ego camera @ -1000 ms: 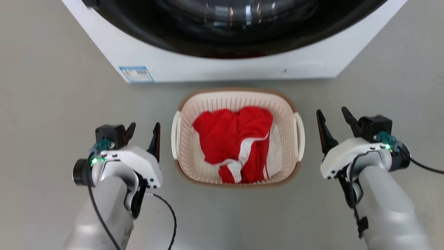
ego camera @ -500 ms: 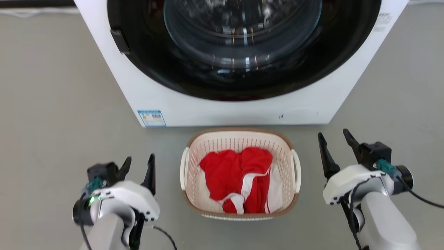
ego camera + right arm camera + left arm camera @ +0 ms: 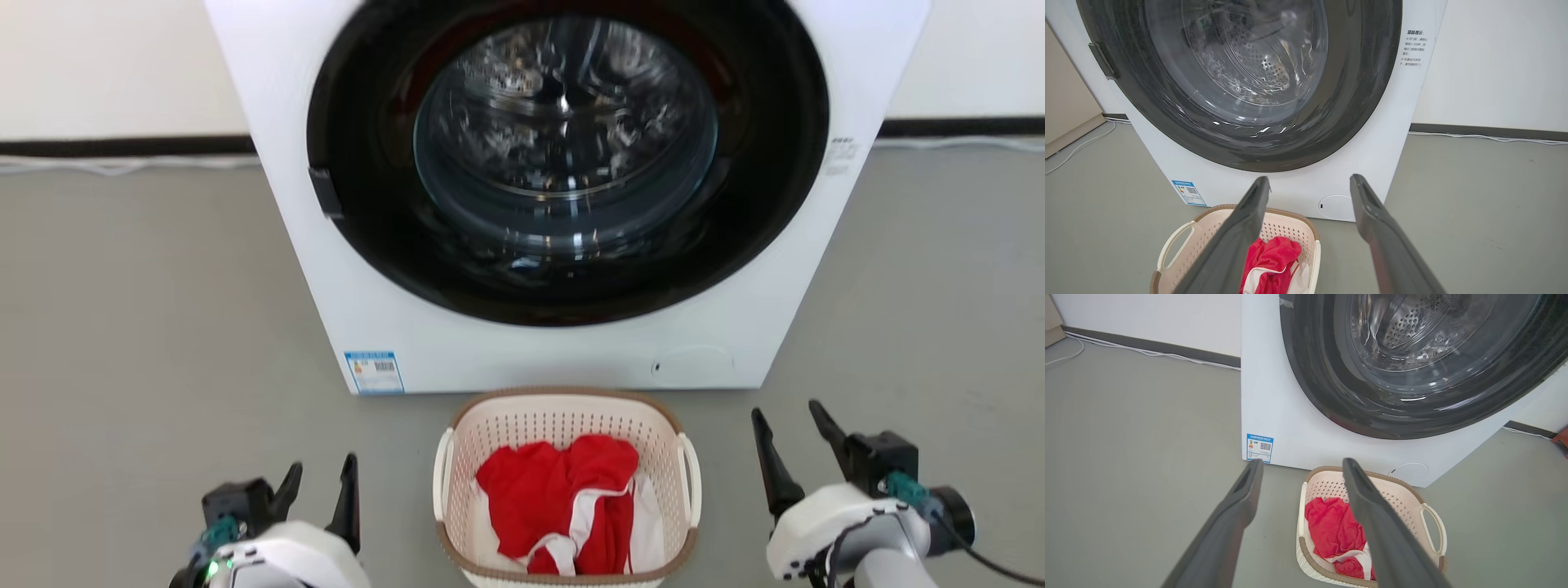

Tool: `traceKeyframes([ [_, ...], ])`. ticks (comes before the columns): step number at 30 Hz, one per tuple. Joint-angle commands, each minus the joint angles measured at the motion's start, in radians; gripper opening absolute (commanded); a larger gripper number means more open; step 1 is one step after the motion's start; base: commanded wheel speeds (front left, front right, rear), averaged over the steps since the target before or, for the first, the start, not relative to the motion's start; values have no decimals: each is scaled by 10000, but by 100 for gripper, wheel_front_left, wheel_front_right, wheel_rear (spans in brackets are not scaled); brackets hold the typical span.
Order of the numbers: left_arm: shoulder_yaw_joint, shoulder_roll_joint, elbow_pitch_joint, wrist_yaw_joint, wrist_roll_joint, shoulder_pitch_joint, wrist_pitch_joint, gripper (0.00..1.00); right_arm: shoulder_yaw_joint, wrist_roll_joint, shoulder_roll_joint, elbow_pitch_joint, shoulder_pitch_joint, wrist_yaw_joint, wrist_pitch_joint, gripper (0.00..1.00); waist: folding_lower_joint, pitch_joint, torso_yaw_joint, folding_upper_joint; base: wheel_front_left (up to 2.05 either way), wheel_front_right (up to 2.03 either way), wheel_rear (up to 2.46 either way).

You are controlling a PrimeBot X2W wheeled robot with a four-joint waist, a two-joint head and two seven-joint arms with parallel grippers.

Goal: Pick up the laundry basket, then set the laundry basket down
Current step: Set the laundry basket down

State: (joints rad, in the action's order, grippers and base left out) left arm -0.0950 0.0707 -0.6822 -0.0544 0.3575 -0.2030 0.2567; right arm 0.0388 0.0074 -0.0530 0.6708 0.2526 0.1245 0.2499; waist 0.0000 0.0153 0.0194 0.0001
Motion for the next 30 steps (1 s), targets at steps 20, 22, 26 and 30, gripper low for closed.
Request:
traceKeyframes([
  [20,1337,-85,1734,0,-537,1363,51,100,-345,121,28,-1505,-1163,62,118,100,0,-609,-423,-1,0,0,0],
  [22,1419,-110,1860,0,-532,1477,51,100,-349,137,28,-1584,-1238,62,118,100,0,-623,-472,-1,0,0,0],
  [26,1515,-148,2010,1,-538,1654,51,100,-322,146,28,-1722,-1394,62,118,100,0,-685,-536,-1,0,0,0],
  [30,1585,-168,2095,5,-544,1764,51,100,-278,140,28,-1778,-1503,62,118,100,0,-761,-554,-1,0,0,0],
])
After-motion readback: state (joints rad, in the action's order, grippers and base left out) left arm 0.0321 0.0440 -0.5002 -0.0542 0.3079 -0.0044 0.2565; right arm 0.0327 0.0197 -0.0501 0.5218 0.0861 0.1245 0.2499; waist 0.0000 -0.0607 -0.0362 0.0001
